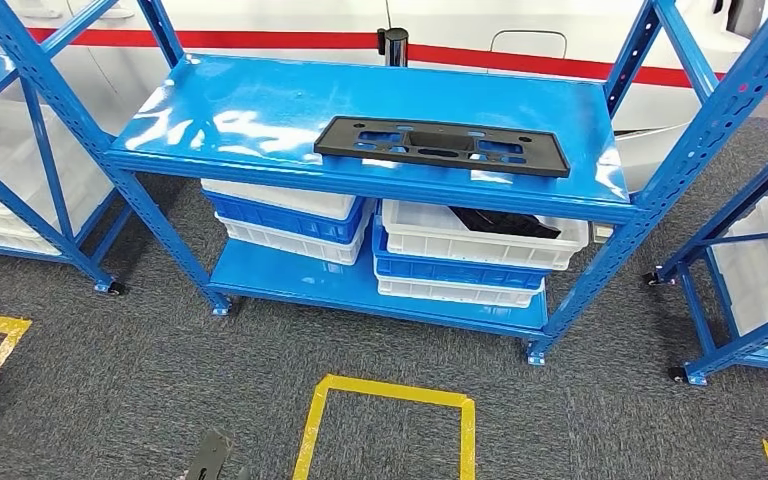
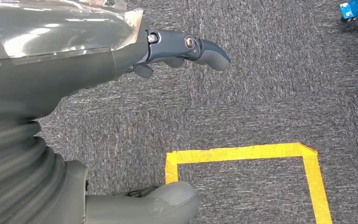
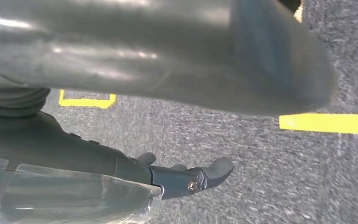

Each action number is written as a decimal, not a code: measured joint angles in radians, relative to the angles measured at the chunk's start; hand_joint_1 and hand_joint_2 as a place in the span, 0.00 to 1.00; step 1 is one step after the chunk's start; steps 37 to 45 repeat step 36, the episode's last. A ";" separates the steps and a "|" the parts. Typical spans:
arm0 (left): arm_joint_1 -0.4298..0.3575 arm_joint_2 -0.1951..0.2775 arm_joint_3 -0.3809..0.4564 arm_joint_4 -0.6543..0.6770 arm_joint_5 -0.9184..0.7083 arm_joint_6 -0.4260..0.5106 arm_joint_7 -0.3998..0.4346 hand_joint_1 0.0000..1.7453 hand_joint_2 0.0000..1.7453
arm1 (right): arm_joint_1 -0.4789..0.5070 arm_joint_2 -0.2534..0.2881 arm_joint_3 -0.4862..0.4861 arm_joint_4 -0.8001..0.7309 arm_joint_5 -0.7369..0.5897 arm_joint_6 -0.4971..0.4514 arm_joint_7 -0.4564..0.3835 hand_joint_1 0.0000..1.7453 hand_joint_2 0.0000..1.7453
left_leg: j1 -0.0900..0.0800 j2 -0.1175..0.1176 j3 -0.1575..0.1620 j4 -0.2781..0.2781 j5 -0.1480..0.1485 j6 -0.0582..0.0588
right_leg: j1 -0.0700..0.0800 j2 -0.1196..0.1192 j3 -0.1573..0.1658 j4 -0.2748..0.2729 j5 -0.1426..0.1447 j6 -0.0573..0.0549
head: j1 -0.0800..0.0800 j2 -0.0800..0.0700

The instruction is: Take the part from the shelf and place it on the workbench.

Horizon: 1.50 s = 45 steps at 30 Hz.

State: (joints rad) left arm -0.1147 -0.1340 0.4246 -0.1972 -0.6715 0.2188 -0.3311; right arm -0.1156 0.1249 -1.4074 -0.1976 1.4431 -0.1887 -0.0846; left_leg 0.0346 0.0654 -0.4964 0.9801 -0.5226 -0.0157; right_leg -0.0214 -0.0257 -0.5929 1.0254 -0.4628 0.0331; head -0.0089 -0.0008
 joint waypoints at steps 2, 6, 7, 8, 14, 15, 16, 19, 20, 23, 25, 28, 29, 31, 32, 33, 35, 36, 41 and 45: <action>0.000 0.000 0.000 0.000 0.000 -0.001 0.002 0.00 1.00 | 0.000 0.000 0.001 0.000 0.002 0.003 0.007 0.00 1.00 | -0.001 0.000 0.001 0.000 0.000 -0.002 | 0.001 0.000 0.000 0.000 0.000 0.000 | 0.000 0.000; 0.000 0.000 0.000 0.000 0.000 -0.004 0.003 0.00 1.00 | 0.000 0.000 0.007 0.000 0.006 0.005 0.013 0.00 1.00 | -0.005 0.000 0.003 0.000 -0.002 -0.005 | 0.000 0.000 0.002 0.000 0.000 0.000 | 0.000 0.000; 0.000 0.000 0.000 0.000 0.000 -0.004 0.003 0.00 1.00 | 0.000 0.000 0.008 0.000 0.007 0.005 0.014 0.00 1.00 | -0.005 0.000 0.004 0.000 -0.002 -0.005 | 0.000 0.000 0.003 0.000 0.000 0.000 | 0.000 0.000; 0.000 0.000 0.000 0.000 0.000 -0.004 0.003 0.00 1.00 | 0.000 0.000 0.009 0.000 0.007 0.005 0.014 0.00 1.00 | -0.006 0.000 0.004 0.000 -0.002 -0.005 | -0.001 0.000 0.003 -0.001 0.000 0.000 | 0.000 0.000; 0.000 0.000 0.000 0.000 0.000 -0.004 0.003 0.00 1.00 | 0.000 0.000 0.010 0.000 0.007 0.006 0.015 0.00 1.00 | -0.007 0.000 0.004 0.001 -0.002 -0.005 | -0.001 0.000 0.004 -0.001 0.000 0.000 | 0.000 0.000; 0.000 0.000 0.000 0.000 0.000 -0.004 0.003 0.00 1.00 | 0.000 0.000 0.010 0.000 0.008 0.006 0.015 0.00 1.00 | -0.007 0.000 0.004 0.001 -0.002 -0.005 | -0.002 0.000 0.004 -0.001 0.000 0.000 | 0.000 0.000; 0.000 0.000 0.000 0.000 0.000 -0.004 0.004 0.00 1.00 | 0.000 0.000 0.010 0.000 0.008 0.006 0.015 0.00 1.00 | -0.007 0.000 0.004 0.001 -0.002 -0.005 | -0.002 0.000 0.004 -0.001 0.000 0.000 | 0.000 0.000; 0.000 0.000 0.000 0.000 0.000 -0.004 0.009 0.00 1.00 | 0.000 0.000 0.010 0.000 0.009 0.006 0.017 0.00 1.00 | -0.007 0.000 0.004 0.001 -0.003 -0.004 | -0.002 0.000 0.004 -0.001 0.000 0.000 | 0.000 0.000; 0.000 0.000 0.000 0.000 0.000 -0.004 0.011 0.00 1.00 | 0.000 0.000 0.011 0.000 0.010 0.006 0.019 0.00 1.00 | -0.007 0.000 0.004 0.001 -0.003 -0.004 | -0.002 0.000 0.004 -0.001 0.000 0.000 | 0.000 0.000; 0.000 0.000 0.001 0.000 0.000 -0.004 0.015 0.00 1.00 | 0.000 0.000 0.014 0.000 0.011 0.005 0.021 0.00 1.00 | -0.007 0.000 0.004 0.001 -0.003 -0.004 | -0.002 0.000 0.004 -0.001 0.000 0.000 | 0.000 0.000; 0.000 0.000 0.001 0.000 0.000 -0.005 0.015 0.00 1.00 | 0.000 0.000 0.015 0.000 0.012 0.002 0.022 0.00 0.75 | -0.007 0.000 0.004 0.001 -0.003 -0.004 | -0.002 0.000 0.004 -0.001 0.000 0.000 | 0.000 0.000; 0.000 0.000 0.001 0.000 0.000 -0.006 0.013 0.00 0.50 | 0.000 0.000 0.016 0.000 0.013 -0.001 0.021 0.00 0.25 | -0.007 0.000 0.005 0.001 -0.003 -0.004 | -0.002 0.000 0.004 -0.001 0.000 0.000 | 0.000 0.000; 0.000 0.000 0.001 0.000 0.000 -0.006 0.011 0.00 0.25 | 0.000 0.000 0.016 0.000 0.013 -0.001 0.018 0.00 0.50 | -0.007 0.000 0.005 0.001 -0.003 -0.004 | -0.002 0.000 0.004 -0.001 0.000 0.000 | 0.000 0.000; 0.000 0.000 0.001 0.000 0.001 -0.006 0.005 0.00 0.00 | 0.000 0.000 0.017 0.000 0.013 -0.002 0.007 0.00 1.00 | -0.007 0.000 0.005 0.001 -0.003 -0.004 | -0.002 0.000 0.004 -0.001 0.000 0.000 | 0.000 0.000; 0.000 0.000 0.001 0.000 0.001 -0.006 0.002 0.00 0.00 | 0.000 0.000 0.017 0.000 0.012 -0.002 0.000 0.00 1.00 | -0.007 0.000 0.005 0.001 -0.003 -0.004 | -0.002 0.000 0.004 -0.001 0.000 0.000 | 0.000 0.000; 0.000 0.000 0.002 0.000 0.001 -0.005 -0.001 0.00 0.00 | 0.000 0.000 0.018 0.000 0.011 -0.002 -0.006 0.00 1.00 | -0.007 0.000 0.005 0.001 -0.003 -0.004 | -0.002 0.000 0.004 -0.001 0.000 0.000 | 0.000 0.000; 0.000 0.000 0.002 0.000 0.001 -0.004 -0.003 0.00 0.00 | 0.000 0.000 0.018 0.000 0.008 -0.003 -0.011 0.00 1.00 | -0.007 0.000 0.005 0.001 -0.003 -0.004 | -0.002 0.000 0.004 -0.001 0.000 0.000 | 0.000 0.000; 0.000 0.000 0.002 0.000 0.001 -0.004 -0.003 0.00 0.00 | 0.000 0.000 0.018 0.000 0.007 -0.003 -0.011 0.00 1.00 | -0.007 0.000 0.005 0.001 -0.003 -0.004 | -0.002 0.000 0.004 -0.001 0.000 0.000 | 0.000 0.000; 0.000 0.000 0.002 0.000 0.001 -0.004 -0.003 0.00 0.00 | 0.000 0.000 0.018 0.000 0.007 -0.003 -0.011 0.00 1.00 | -0.007 0.000 0.005 0.001 -0.003 -0.004 | -0.002 0.000 0.004 -0.001 0.000 0.000 | 0.000 0.000; 0.000 0.000 0.002 0.000 0.001 -0.004 -0.003 0.00 0.00 | 0.000 0.000 0.018 0.000 0.007 -0.003 -0.011 0.00 1.00 | -0.007 0.000 0.005 0.001 -0.003 -0.004 | -0.002 0.000 0.004 -0.001 0.000 0.000 | 0.000 0.000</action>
